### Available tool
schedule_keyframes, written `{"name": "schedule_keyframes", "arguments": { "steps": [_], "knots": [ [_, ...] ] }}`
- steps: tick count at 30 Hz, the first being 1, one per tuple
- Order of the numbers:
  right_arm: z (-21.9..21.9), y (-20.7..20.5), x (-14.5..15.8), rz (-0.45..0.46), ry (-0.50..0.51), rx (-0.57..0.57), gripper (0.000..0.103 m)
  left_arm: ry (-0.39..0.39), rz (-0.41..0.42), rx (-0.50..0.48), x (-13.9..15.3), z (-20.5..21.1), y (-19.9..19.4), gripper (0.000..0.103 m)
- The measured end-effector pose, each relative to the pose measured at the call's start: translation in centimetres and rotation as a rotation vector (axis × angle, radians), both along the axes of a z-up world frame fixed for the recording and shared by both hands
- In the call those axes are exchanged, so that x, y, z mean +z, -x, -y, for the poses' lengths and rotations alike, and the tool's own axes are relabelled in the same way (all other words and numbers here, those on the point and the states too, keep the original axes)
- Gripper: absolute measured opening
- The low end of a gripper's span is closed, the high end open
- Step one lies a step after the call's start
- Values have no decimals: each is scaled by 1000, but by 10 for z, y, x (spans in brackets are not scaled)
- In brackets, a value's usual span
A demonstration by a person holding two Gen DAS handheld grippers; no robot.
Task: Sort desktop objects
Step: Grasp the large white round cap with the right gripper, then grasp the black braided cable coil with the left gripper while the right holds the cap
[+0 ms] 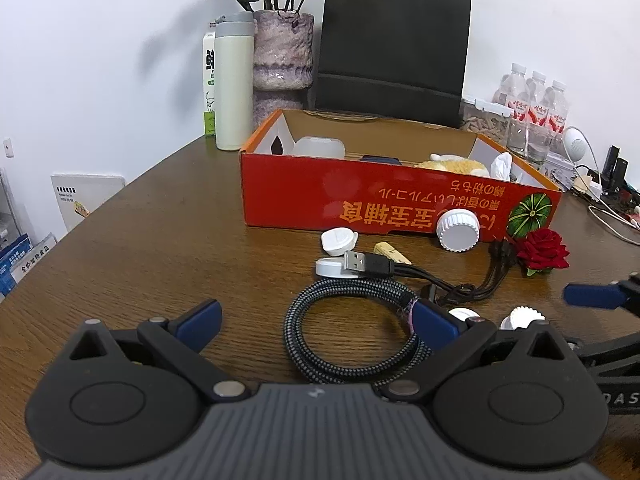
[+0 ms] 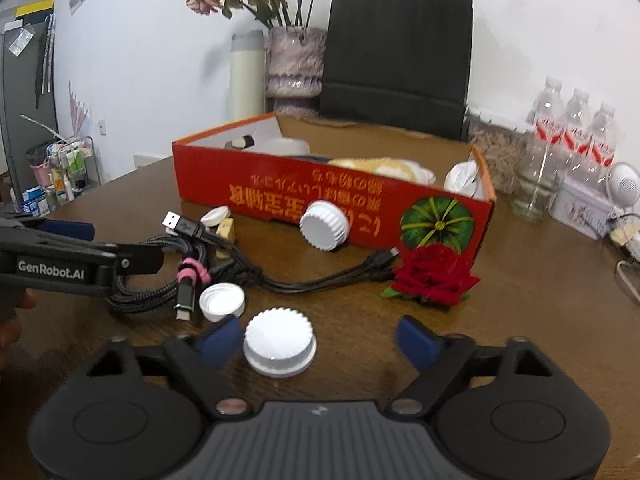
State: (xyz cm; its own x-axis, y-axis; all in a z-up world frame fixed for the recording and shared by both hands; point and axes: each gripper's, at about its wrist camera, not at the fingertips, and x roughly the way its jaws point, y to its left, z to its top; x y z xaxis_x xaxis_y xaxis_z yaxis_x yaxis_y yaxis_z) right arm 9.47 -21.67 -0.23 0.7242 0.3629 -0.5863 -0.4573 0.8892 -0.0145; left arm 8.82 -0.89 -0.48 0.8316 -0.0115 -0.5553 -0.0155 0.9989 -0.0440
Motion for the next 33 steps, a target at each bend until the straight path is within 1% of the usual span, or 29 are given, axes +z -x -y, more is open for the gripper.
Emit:
{"name": "schedule_keyframes", "arguments": {
  "steps": [1, 2, 3, 4, 5, 8, 13, 24, 33],
  "knots": [
    [-1, 0, -1, -7, 0, 10, 69, 0, -2, -1, 0, 0, -1, 103],
    [-1, 1, -1, -7, -5, 20, 62, 2, -3, -1, -1, 1, 0, 103],
    [-2, 2, 0, -6, -10, 32, 48, 4, -4, -1, -1, 1, -1, 103],
    [-2, 4, 0, -5, -15, 44, 39, 5, -6, 0, -2, 1, -1, 103],
    [-3, 4, 1, 1, -12, 46, 36, 6, -7, 0, -2, 1, -1, 103],
    [-2, 8, 4, 24, -16, 48, 36, 11, -10, 1, -2, 0, -1, 103],
    [7, 7, 11, 58, -51, 11, 36, 10, -11, 1, -3, 0, -1, 103],
    [19, 1, 14, 68, -53, -27, 36, 8, -16, 11, -3, 1, -2, 103],
    [32, -6, 11, 61, -44, -73, 36, 31, -37, -1, 0, 8, -9, 103]
  ]
}}
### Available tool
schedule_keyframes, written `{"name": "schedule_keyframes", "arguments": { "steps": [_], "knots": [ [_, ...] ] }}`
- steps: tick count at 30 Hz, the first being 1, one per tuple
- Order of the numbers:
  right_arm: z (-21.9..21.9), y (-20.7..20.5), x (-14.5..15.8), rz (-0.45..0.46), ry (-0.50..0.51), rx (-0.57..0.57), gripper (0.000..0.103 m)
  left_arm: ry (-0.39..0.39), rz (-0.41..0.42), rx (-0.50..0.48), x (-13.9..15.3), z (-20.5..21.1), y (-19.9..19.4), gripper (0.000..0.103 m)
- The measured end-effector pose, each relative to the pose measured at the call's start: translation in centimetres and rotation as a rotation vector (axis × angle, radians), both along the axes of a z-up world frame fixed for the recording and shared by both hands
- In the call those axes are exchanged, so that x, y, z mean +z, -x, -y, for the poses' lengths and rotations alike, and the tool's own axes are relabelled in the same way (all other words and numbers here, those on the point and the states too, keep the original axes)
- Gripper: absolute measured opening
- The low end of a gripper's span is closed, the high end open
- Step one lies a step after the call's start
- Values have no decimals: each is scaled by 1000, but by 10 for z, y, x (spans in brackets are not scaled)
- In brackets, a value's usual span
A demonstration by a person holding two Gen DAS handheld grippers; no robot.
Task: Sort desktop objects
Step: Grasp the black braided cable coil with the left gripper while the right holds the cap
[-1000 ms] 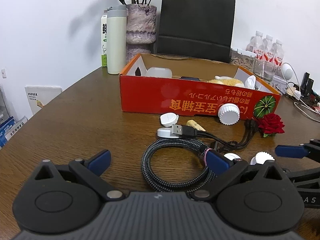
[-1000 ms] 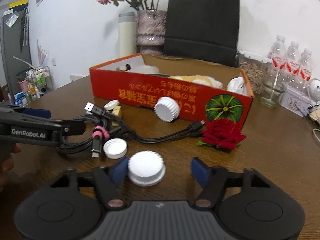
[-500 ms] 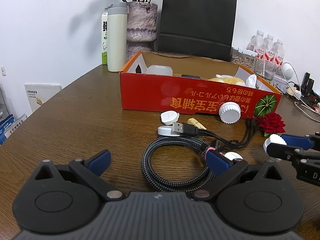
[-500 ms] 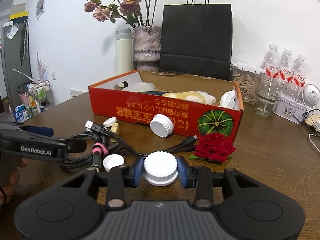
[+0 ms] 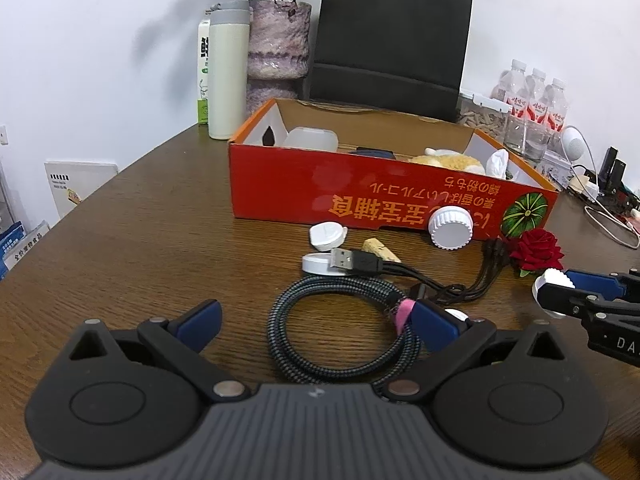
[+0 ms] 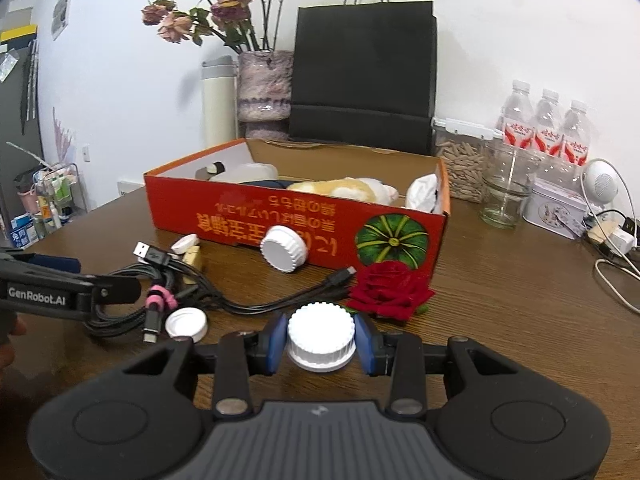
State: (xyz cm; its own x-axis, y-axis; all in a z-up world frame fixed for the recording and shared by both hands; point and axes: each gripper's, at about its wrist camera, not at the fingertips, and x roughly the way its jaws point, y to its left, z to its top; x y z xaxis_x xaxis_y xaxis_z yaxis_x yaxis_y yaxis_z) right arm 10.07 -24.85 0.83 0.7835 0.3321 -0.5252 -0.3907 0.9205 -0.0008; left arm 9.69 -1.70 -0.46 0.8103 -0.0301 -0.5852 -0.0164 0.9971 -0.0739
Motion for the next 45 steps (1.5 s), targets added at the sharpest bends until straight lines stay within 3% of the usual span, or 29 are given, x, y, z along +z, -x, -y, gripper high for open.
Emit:
{"name": "schedule_keyframes", "arguments": {
  "steps": [14, 32, 39, 45],
  "knots": [
    [23, -7, -8, -31, 14, -24, 36, 4, -62, -7, -8, 12, -25, 103],
    [20, -7, -9, -47, 14, -11, 36, 11, -94, -30, -6, -9, -20, 103],
    [21, -7, -10, -50, 12, -3, 36, -68, -129, -45, -7, 4, -27, 103],
    [19, -6, -9, -52, 14, 3, 36, -86, -116, -58, -10, 2, -29, 103]
  ]
}}
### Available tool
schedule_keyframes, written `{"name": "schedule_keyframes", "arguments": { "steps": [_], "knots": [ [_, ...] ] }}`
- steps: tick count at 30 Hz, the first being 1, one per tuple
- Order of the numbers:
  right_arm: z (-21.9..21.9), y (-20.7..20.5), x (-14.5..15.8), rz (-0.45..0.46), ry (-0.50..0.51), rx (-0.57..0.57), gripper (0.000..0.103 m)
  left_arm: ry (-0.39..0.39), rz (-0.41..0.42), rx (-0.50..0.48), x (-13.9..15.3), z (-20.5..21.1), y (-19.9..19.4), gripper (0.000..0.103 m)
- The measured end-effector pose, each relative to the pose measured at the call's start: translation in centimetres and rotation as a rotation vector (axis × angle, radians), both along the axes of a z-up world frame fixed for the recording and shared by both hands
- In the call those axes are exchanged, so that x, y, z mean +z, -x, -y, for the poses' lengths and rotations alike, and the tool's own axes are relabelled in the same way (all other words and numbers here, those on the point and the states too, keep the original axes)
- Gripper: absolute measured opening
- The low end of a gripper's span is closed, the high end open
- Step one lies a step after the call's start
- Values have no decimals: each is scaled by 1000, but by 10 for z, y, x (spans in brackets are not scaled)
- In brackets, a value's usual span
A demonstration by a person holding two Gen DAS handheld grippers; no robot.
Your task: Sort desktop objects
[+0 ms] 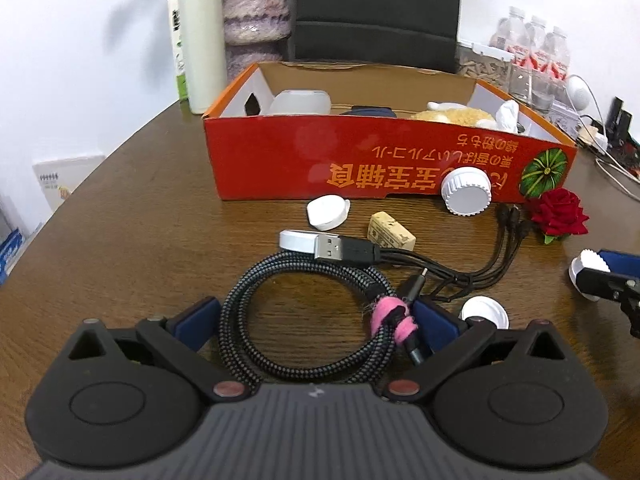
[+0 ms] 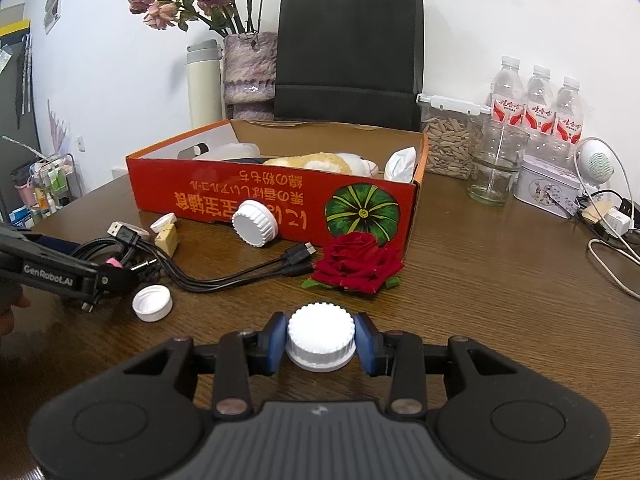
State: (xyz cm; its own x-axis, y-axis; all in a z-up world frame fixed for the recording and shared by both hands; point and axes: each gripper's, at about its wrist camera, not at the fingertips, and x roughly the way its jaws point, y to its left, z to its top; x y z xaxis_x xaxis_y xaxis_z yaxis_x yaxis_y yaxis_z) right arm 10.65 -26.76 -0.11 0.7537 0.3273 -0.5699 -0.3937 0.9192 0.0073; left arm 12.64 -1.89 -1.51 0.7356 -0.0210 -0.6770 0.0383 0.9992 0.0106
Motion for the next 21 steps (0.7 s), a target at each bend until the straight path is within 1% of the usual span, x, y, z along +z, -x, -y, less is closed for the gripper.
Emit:
{"name": "schedule_keyframes", "arguments": {
  "steps": [1, 2, 7, 15, 21],
  "knots": [
    [-1, 0, 0, 0, 1, 1, 36, 0, 1, -4, 0, 0, 0, 103],
    [-1, 1, 0, 1, 2, 3, 36, -2, 2, -10, 0, 0, 0, 101],
    [-2, 4, 1, 16, -1, 3, 36, -8, 16, -33, 2, 1, 5, 98],
    [-7, 7, 6, 69, -18, 18, 36, 14, 50, -66, 5, 1, 22, 97],
    [-20, 8, 9, 78, -57, 38, 36, 11, 73, -114, 7, 8, 29, 97]
  ]
}}
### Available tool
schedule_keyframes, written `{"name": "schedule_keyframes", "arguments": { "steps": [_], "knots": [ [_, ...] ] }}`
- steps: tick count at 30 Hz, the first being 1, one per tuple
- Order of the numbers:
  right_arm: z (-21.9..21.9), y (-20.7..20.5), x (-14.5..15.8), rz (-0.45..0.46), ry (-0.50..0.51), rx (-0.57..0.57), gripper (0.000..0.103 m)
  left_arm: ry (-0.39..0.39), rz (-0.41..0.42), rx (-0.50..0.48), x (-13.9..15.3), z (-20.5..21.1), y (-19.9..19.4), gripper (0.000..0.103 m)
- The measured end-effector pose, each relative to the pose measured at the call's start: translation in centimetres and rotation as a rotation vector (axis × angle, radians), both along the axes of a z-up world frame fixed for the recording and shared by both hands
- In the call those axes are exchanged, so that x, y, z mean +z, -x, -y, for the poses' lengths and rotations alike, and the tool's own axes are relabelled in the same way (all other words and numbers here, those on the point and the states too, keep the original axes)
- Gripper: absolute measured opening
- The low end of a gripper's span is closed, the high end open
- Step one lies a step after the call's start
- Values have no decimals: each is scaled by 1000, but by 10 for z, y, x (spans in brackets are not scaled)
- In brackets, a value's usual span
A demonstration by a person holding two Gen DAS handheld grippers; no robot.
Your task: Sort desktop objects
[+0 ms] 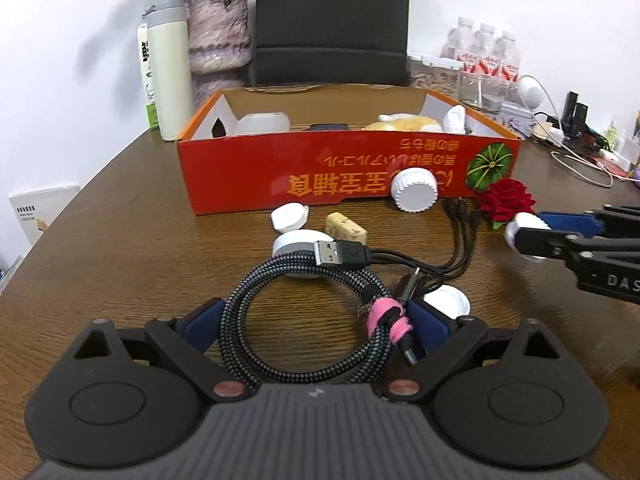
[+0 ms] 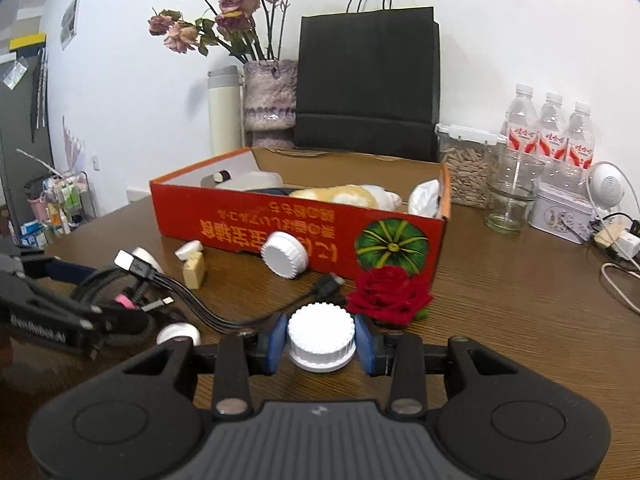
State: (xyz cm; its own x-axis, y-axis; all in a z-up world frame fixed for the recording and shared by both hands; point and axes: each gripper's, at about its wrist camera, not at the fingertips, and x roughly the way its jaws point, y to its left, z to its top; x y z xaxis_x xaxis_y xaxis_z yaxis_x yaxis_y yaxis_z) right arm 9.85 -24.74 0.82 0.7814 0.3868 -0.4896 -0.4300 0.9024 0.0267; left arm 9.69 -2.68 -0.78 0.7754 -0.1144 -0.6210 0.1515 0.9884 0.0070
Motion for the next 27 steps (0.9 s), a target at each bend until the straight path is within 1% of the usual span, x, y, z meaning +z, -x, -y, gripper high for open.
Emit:
{"name": "schedule_keyframes", "arguments": {
  "steps": [3, 9, 16, 19, 21, 23, 27],
  "knots": [
    [-10, 2, 1, 5, 1, 16, 36, 15, 16, -8, 3, -1, 5, 97],
    [-21, 4, -1, -3, 2, 24, 36, 20, 44, -9, 9, -6, 12, 97],
    [-24, 5, -1, -6, 3, 29, 36, 29, 19, -44, 5, -4, 14, 97],
    [-25, 6, -1, -7, 4, 32, 36, 30, -27, -67, -5, 0, 7, 97],
    [-25, 7, -1, -6, 8, 36, 36, 5, -19, -62, -8, 3, 7, 97],
    [-25, 7, -1, -2, 12, 35, 36, 18, -24, -63, -7, 2, 7, 97],
    [-23, 5, -2, -12, 27, 6, 36, 19, -21, -50, -7, 0, 7, 97]
  ]
}}
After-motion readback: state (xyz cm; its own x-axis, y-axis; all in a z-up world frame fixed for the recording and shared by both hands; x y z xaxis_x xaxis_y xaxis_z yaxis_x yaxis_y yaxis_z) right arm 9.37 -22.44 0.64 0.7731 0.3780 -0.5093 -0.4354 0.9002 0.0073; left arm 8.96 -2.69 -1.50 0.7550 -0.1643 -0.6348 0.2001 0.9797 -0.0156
